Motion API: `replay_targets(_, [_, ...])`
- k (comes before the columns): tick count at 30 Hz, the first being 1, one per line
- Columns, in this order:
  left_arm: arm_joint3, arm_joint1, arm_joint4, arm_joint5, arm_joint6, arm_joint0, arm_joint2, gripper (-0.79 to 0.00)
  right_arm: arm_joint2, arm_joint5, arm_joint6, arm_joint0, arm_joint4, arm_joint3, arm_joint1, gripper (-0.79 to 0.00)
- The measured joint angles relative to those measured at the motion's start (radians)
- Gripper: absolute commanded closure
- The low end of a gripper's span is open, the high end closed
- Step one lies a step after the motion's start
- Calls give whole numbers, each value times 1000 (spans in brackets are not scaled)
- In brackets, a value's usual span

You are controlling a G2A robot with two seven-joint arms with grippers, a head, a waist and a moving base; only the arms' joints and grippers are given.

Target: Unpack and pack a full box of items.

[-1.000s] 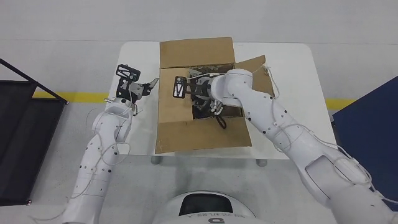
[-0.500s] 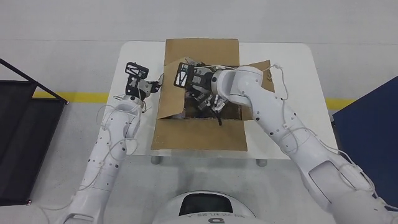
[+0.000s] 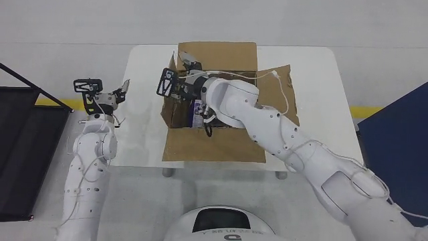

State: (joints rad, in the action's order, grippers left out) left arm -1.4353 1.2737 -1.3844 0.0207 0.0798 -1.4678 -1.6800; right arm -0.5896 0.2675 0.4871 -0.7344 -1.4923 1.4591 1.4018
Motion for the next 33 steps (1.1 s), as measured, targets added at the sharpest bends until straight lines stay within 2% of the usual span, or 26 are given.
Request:
replay_targets(4, [-5, -7, 53, 15, 24, -51, -76, -785, 99, -25, -1, 60, 0, -105, 63, -785])
replay_targets(9, [-6, -7, 57, 17, 28, -58, -81, -785, 182, 2, 1, 119, 45, -230, 141, -785])
replay_targets(12, [-5, -7, 57, 17, 28, -58, -81, -785, 185, 27, -1, 140, 91, -281, 171, -785])
replay_targets(15, [-5, -7, 57, 17, 28, -58, -81, -785, 150, 80, -21, 143, 163, -298, 177, -785])
replay_targets(20, [-5, -7, 57, 17, 28, -58, -81, -785, 58, 214, -23, 100, 207, -251, 132, -785])
replay_targets(24, [-5, -7, 57, 17, 28, -58, -81, -785, -75, 365, -19, -2, 222, -157, 58, -785])
replay_targets(27, [-5, -7, 57, 17, 28, -58, -81, -785, -191, 438, -6, -100, 216, -56, 4, -785])
replay_targets(30, [-5, -7, 57, 17, 28, -58, -81, -785, -307, 481, 19, -202, 206, 61, -41, -785])
replay_targets(33, [-5, -7, 57, 17, 28, -58, -81, -785, -354, 485, 31, -242, 199, 113, -52, -785])
